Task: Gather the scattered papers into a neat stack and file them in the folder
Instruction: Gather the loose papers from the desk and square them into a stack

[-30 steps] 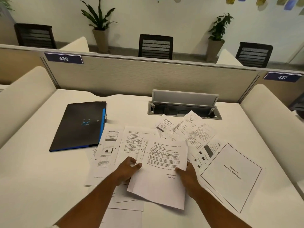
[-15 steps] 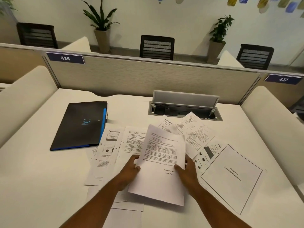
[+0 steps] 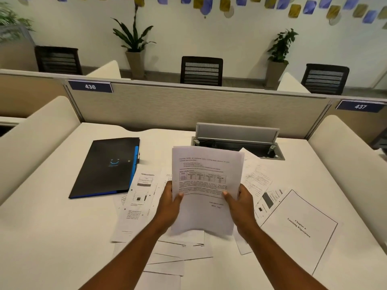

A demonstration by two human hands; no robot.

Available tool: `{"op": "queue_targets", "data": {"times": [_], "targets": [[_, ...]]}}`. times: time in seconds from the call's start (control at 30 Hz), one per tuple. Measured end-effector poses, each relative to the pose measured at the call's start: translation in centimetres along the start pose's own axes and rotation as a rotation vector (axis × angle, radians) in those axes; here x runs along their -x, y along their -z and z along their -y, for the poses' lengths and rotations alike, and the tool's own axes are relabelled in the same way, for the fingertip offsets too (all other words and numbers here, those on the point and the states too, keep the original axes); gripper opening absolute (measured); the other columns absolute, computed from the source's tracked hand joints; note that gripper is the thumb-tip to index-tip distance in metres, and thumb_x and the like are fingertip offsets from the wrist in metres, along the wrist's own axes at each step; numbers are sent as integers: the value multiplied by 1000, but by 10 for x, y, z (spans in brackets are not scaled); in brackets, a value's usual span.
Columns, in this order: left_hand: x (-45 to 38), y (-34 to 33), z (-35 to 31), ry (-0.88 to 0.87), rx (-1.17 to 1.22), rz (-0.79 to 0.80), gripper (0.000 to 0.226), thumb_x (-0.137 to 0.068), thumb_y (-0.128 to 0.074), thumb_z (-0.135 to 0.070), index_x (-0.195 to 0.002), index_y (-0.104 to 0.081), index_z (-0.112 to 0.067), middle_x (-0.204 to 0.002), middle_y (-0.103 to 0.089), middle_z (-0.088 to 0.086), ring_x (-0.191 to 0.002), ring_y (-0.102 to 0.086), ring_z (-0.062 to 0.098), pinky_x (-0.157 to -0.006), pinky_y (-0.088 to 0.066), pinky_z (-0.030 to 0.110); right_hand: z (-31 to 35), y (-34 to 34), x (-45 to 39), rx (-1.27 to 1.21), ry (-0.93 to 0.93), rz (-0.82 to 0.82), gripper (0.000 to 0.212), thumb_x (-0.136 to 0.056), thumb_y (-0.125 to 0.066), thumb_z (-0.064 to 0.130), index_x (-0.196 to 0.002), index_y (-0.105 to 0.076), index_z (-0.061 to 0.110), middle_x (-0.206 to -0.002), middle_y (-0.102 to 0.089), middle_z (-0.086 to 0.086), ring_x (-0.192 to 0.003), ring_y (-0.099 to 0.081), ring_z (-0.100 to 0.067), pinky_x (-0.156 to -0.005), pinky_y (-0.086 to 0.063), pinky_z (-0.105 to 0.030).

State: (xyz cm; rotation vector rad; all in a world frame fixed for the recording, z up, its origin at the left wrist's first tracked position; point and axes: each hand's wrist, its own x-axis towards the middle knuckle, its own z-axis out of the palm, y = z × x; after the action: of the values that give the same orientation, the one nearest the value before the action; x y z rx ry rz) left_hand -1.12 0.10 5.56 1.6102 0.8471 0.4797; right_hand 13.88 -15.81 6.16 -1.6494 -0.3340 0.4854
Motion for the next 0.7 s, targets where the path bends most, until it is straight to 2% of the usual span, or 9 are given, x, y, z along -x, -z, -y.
{"op": "queue_targets", "data": {"times": [0.07,0.1,0.17,0.2,0.33,0.4,0.5,0.6,0.7], "targets": [[-2,-4,-12,-62,15,-81,34,-100,-50,-25,-132,-42,-31,-121,-57,-10,-110,-58,15,-87,-54,31,8,-3,2,-6,69,-41,24,-95,-70,28,-111,-60,43,-101,-72,18,-89,-74,-13,-61,-60,-21],[-2,-5,-17,-96,20,-117,33,-99,-51,-25,-130,-43,-31,-118,-57,-12,-107,-59,13,-83,-54,24,10,-3,3,-10,96,-63,25,-95,-70,28,-111,-59,43,-104,-71,17,-91,-73,-13,-64,-61,-22],[0,-7,-25,-163,12,-172,28,-98,-53,-27,-123,-42,-34,-111,-56,-19,-99,-61,10,-64,-52,10,13,-3,4,-17,140,-92,30,-94,-72,29,-116,-56,40,-110,-69,12,-95,-71,-15,-71,-63,-26],[1,-8,-27,-184,0,-194,27,-98,-53,-28,-121,-41,-35,-110,-55,-21,-97,-62,9,-60,-51,8,14,-2,5,-17,154,-100,33,-93,-73,29,-120,-55,37,-112,-68,10,-98,-70,-15,-74,-63,-28],[3,-11,-22,-169,-15,-198,28,-98,-52,-25,-123,-39,-32,-115,-56,-10,-98,-62,14,-73,-54,18,11,0,7,-5,137,-71,38,-92,-74,23,-119,-53,38,-111,-67,11,-100,-68,-14,-68,-57,-18],[6,-14,-21,-164,-45,-187,30,-99,-51,-23,-123,-38,-33,-116,-53,-12,-97,-60,11,-69,-50,12,7,1,7,10,105,-48,37,-93,-72,21,-120,-54,38,-111,-67,10,-101,-67,-14,-67,-55,-16],[9,-18,-21,-170,-81,-195,37,-98,-54,-17,-123,-34,-35,-108,-46,-25,-90,-54,-1,-56,-44,0,2,1,8,1,81,-30,38,-94,-71,18,-120,-53,41,-112,-67,10,-101,-67,-13,-65,-56,-15],[10,-19,-18,-155,-128,-207,40,-96,-58,-13,-121,-34,-33,-108,-45,-23,-89,-51,-1,-59,-40,-5,-6,2,10,-8,53,3,49,-93,-72,11,-131,-50,34,-118,-65,7,-107,-64,-14,-82,-60,-31],[10,-19,-12,-122,-129,-183,40,-96,-57,-11,-125,-36,-29,-118,-44,-13,-104,-47,6,-79,-43,12,-18,1,11,12,-21,35,51,-93,-71,7,-136,-51,26,-123,-64,3,-113,-62,-19,-94,-57,-43]]}}
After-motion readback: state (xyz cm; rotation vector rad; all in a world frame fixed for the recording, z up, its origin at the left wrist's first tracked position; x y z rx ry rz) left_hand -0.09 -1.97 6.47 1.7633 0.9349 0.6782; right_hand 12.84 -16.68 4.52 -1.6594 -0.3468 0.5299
